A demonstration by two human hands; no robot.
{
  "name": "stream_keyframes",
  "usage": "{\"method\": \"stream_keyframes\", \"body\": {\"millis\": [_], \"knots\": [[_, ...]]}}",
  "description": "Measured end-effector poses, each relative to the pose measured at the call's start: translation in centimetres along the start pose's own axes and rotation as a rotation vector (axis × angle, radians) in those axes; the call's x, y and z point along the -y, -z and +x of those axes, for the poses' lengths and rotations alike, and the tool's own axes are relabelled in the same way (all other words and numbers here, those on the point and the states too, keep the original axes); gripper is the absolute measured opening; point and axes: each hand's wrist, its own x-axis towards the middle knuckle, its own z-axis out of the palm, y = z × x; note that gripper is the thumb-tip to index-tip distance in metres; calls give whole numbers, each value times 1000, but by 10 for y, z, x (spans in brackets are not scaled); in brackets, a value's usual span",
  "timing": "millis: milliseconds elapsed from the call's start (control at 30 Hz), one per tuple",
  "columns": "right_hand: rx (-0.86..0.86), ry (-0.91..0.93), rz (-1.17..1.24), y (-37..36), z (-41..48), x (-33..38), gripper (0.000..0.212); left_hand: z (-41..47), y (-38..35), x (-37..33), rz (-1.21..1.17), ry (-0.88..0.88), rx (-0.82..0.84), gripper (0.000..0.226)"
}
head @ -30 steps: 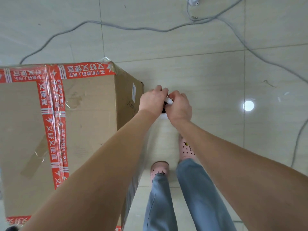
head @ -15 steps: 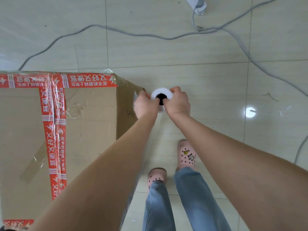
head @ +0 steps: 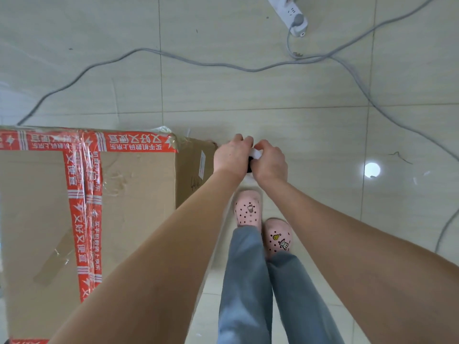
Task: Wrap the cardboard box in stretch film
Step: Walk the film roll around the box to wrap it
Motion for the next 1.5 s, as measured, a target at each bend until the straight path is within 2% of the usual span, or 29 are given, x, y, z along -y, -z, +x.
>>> {"method": "stream_keyframes", "body": {"millis": [133, 233, 333, 400, 500, 567, 767, 833, 933, 1133, 1367, 1500], "knots": [[-20, 61, -96, 10, 9, 5, 29, 14, 10, -1, -63, 18, 16, 21], [-56, 159, -161, 14, 15, 19, 28, 21, 17, 7, -267, 170, -9, 18], [-86, 231, -129, 15, 22, 37, 33, 30, 23, 21, -460, 340, -31, 16], [-84, 184, -65, 12, 25, 47, 36, 35, 26, 29, -573, 426, -43, 15], [-1, -38, 70, 9, 28, 56, 40, 39, 30, 37, -651, 505, -59, 18], [25, -119, 160, 7, 30, 58, 39, 42, 31, 39, -611, 486, -40, 21], [2, -132, 272, 0, 37, 67, 23, 60, 44, 46, -351, 228, 44, 40], [-12, -130, 263, 1, 39, 68, 20, 67, 47, 43, -306, 208, 120, 29], [-33, -118, 246, 3, 42, 71, 22, 74, 56, 41, -302, 240, 161, 16], [-44, -61, 209, 7, 50, 92, 30, 80, 70, 52, -389, 296, 117, 21], [-32, -10, 175, 2, 55, 109, 27, 79, 83, 67, -331, 353, 87, 25], [-30, 41, 122, -1, 55, 116, 29, 77, 85, 76, -375, 375, 80, 26]]}}
